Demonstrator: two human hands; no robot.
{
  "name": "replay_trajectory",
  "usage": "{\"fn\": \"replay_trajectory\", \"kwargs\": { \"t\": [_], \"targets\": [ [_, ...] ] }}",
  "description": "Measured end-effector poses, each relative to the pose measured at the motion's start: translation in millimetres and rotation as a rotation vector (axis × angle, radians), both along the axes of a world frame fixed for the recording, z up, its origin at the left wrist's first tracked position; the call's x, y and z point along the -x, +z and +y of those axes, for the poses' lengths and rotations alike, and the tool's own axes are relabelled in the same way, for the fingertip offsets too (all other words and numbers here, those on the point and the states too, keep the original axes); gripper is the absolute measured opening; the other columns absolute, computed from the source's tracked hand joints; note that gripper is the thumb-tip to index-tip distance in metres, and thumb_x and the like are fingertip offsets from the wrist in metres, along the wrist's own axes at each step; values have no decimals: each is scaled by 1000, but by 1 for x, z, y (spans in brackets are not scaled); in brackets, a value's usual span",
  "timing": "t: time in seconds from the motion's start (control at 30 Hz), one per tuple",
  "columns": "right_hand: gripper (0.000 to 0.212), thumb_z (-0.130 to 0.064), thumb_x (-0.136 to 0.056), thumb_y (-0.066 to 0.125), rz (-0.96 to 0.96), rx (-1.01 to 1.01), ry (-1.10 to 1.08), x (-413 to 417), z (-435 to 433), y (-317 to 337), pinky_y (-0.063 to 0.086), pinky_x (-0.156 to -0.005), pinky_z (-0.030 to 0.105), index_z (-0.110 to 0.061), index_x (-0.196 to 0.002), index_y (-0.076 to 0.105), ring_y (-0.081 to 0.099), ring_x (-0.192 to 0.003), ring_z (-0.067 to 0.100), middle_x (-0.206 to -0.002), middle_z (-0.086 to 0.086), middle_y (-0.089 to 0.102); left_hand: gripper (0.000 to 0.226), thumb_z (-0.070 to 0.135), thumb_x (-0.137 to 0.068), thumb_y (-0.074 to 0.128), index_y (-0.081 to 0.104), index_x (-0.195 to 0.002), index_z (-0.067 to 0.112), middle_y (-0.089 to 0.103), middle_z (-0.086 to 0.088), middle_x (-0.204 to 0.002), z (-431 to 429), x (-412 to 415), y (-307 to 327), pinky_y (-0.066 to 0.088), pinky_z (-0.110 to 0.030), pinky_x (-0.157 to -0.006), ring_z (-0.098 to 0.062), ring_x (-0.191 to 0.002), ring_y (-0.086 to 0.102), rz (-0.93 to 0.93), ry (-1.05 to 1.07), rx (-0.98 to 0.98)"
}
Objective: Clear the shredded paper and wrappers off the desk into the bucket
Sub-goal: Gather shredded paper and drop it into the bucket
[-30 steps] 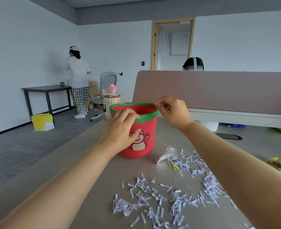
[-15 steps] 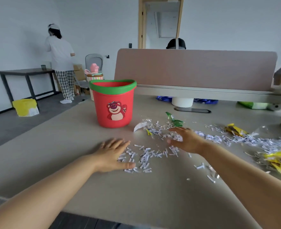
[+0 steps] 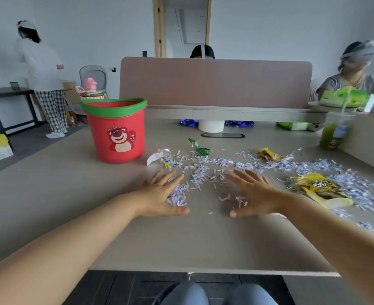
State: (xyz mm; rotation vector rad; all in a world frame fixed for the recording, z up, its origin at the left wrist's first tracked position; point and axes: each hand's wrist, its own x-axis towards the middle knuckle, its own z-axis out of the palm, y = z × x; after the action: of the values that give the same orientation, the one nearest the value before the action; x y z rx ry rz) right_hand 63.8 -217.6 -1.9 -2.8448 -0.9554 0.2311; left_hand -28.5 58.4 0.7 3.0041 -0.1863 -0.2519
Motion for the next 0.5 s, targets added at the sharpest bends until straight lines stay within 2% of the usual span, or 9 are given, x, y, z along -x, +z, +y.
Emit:
{"fn": "replay_trajectory", "kwargs": {
  "t": [0.03,0.1,0.2,0.23,0.37,0.5],
  "targets": [
    [115,-90,-46,43,10,21,-16,-1,2,-5,-3,-115,59,-48,-138,-10,-19,-142,22,-156,-10,-13,133,101,-26,6,-15,-141,38,-19,7,-155,0,0,-2,-1,-54,-116,-22,-142,-21,29,-19,-49],
    [105,-85,-58,42,-4,22,-55,-5,12,-10,-7,-115,59,-46,-139,-12,-21,-142,23,-156,-7,-16,126,100,-32,7,-17,-140,40,-20,6,-155,-3,-9,-9,-2,-57,-115,-23,-141,-23,40,-12,-67],
    [101,-84,-62,39,-69,35,-111,-26,35,-9,-9,-113,60,-45,-139,-13,-22,-141,26,-155,-5,-18,94,82,-71,29,-16,-141,38,-28,6,-152,-9,-37,-14,-6,-57,-114,-20,-137,-33,-47,34,-8],
    [100,-84,-62,37,-79,49,-128,-35,42,-7,-9,-113,61,-44,-139,-13,-22,-141,27,-155,-5,-19,89,75,-77,33,-17,-141,37,-33,5,-151,-9,-47,-14,-9,-58,-113,-21,-134,-38,-97,51,0],
    [103,-89,-55,30,-67,86,-196,-73,63,-2,-8,-109,68,-47,-137,-16,-27,-139,31,-153,-6,-23,90,76,-76,31,-21,-139,39,-42,4,-145,-2,-89,-14,-14,-66,-107,-26,-129,-45,-228,124,-71],
    [99,-88,-57,33,9,77,-165,-106,81,-3,-8,-107,70,-51,-135,-15,-27,-138,33,-153,-7,-25,93,83,-68,32,-20,-137,46,-43,5,-142,10,-123,-13,-11,-69,-106,-33,-129,-43,-177,201,-57]
  ]
}}
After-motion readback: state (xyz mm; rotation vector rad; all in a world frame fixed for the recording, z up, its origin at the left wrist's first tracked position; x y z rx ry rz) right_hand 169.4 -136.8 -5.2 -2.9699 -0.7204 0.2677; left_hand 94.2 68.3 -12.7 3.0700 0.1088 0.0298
